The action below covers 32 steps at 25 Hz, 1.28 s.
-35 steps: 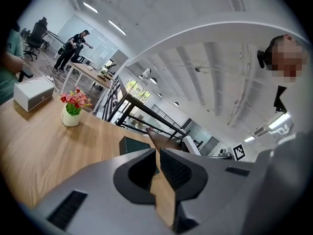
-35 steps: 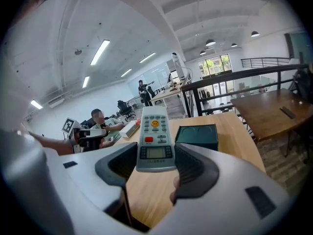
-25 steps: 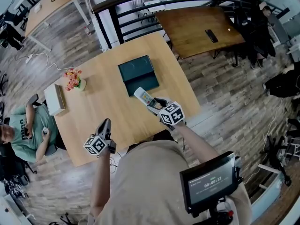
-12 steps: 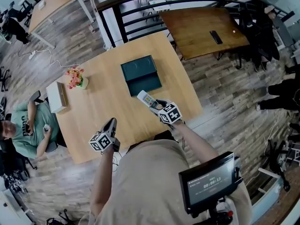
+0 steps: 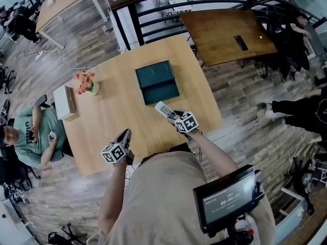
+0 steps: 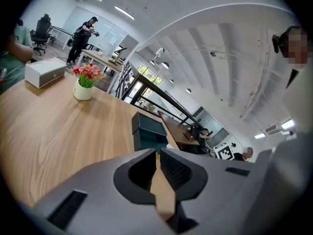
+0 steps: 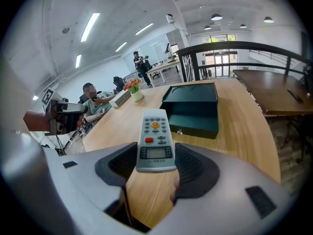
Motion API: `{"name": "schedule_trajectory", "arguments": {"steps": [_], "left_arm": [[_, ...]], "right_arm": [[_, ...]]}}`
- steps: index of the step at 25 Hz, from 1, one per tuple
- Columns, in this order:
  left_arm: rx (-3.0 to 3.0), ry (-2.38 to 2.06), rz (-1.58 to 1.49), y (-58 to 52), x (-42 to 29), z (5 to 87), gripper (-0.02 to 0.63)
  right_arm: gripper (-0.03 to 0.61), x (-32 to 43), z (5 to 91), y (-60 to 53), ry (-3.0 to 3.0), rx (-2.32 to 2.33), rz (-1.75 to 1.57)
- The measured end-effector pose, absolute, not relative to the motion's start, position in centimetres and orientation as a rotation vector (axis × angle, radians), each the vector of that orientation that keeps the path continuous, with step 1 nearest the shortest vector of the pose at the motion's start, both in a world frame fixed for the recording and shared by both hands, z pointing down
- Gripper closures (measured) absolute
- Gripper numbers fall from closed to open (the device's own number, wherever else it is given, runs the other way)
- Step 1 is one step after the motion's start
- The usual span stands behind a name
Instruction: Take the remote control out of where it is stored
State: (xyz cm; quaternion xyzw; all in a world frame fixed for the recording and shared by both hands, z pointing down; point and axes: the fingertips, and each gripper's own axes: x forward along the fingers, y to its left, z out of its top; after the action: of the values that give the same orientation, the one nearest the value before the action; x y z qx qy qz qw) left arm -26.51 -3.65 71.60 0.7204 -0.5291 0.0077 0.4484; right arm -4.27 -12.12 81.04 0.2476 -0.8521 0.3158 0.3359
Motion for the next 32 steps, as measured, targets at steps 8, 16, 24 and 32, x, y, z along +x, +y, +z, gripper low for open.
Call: {"name": "schedule_trajectory", "arguments": {"steps": [8,16,24,32], "left_arm": [[1.713,-1.342,0.042,-2.6,-27.8,73.6,0.606],[1.655,-1.38,0.046,-0.9,-28.3,74.3,0.606],[1.626,-1.405,0.051,-0.2,-28.1,74.2,0.606],[1.629,-1.404,0.062,0.8,-27.0,73.9,0.606]], "right_arm": [[0.331,-3.5,85.1,-12.0,-2.149,0.621,0.802],[0.331,-3.5,88.4,-11.1,-2.089,0.571,0.779],[0.331,-4.1,90.6,-10.6,-2.049,0.513,0.743],[0.331,-4.6,92.9,-9.8,-2.003,0.45,0.642]]}}
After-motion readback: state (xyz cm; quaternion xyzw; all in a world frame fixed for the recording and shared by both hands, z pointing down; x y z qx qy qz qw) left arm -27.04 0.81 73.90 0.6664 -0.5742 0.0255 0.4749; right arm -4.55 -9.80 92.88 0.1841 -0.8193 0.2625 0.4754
